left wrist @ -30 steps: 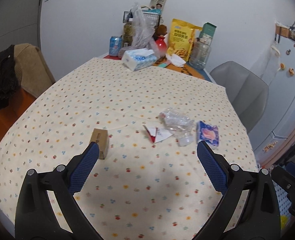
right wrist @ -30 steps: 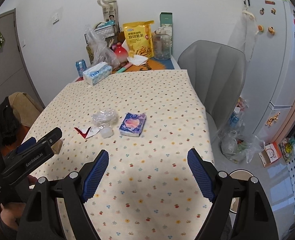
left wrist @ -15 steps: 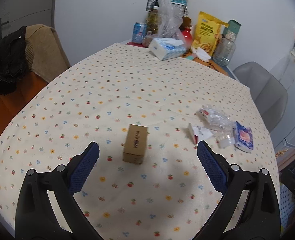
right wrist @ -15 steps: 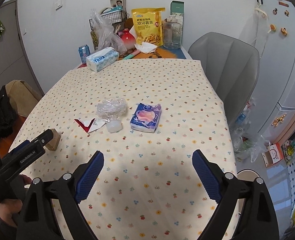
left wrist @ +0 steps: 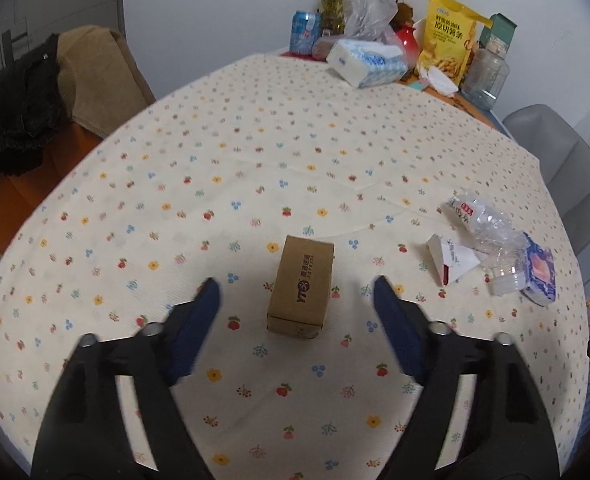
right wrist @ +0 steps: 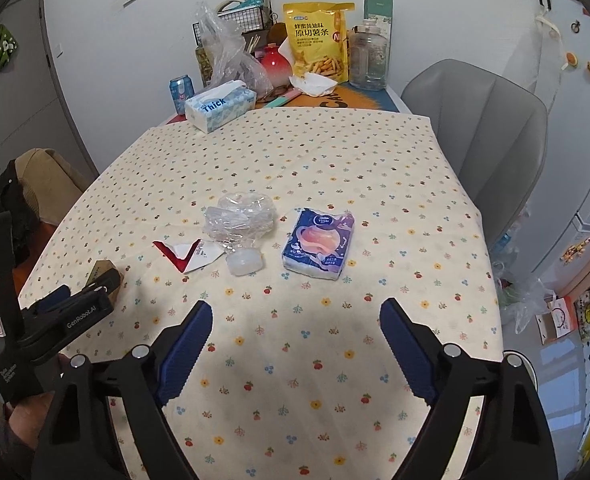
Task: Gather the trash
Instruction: 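Grasp the small brown cardboard box with the left tool, then grasp the crumpled clear plastic bottle by its cap end with the right tool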
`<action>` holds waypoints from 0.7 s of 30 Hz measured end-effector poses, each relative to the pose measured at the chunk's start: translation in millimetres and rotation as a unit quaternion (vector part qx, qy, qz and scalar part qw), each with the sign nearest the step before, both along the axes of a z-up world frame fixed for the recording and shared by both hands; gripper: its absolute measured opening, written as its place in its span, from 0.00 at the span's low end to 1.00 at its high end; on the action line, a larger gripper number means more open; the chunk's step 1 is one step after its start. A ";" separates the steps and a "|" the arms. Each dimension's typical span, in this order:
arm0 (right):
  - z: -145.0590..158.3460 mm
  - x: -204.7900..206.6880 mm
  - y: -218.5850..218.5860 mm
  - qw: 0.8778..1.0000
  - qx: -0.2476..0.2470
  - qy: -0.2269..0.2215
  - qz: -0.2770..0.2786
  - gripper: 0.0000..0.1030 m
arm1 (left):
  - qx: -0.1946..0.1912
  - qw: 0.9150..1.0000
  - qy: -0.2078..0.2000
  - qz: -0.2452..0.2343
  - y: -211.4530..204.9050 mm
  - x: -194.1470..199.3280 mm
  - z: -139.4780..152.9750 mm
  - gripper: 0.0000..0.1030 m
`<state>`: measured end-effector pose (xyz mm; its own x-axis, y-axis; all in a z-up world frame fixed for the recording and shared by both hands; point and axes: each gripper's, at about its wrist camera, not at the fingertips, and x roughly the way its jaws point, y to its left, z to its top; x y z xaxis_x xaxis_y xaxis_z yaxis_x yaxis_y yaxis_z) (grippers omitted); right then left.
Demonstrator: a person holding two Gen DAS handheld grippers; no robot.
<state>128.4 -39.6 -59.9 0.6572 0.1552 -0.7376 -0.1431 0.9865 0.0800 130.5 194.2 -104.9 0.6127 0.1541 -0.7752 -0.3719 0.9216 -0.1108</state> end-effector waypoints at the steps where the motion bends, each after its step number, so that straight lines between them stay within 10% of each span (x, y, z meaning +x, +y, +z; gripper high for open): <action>1: -1.4 2.2 0.6 1.000 0.000 0.001 0.001 0.80 | -0.005 1.000 0.006 0.000 0.6 2.1 -3.1 0.56; 4: -3.7 9.0 4.6 1.000 -0.002 0.004 0.006 0.76 | 0.003 1.000 0.013 0.000 -1.8 6.6 -7.3 0.29; 21: -24.1 50.1 46.9 0.998 -0.018 0.031 0.048 0.58 | 0.019 1.000 0.005 0.009 4.7 31.3 -3.7 0.29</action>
<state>178.5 7.2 -84.0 0.5932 0.1874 -0.7829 -0.2326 0.9710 0.0562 161.8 199.0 -108.6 0.6020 0.1946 -0.7744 -0.3902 0.9179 -0.0726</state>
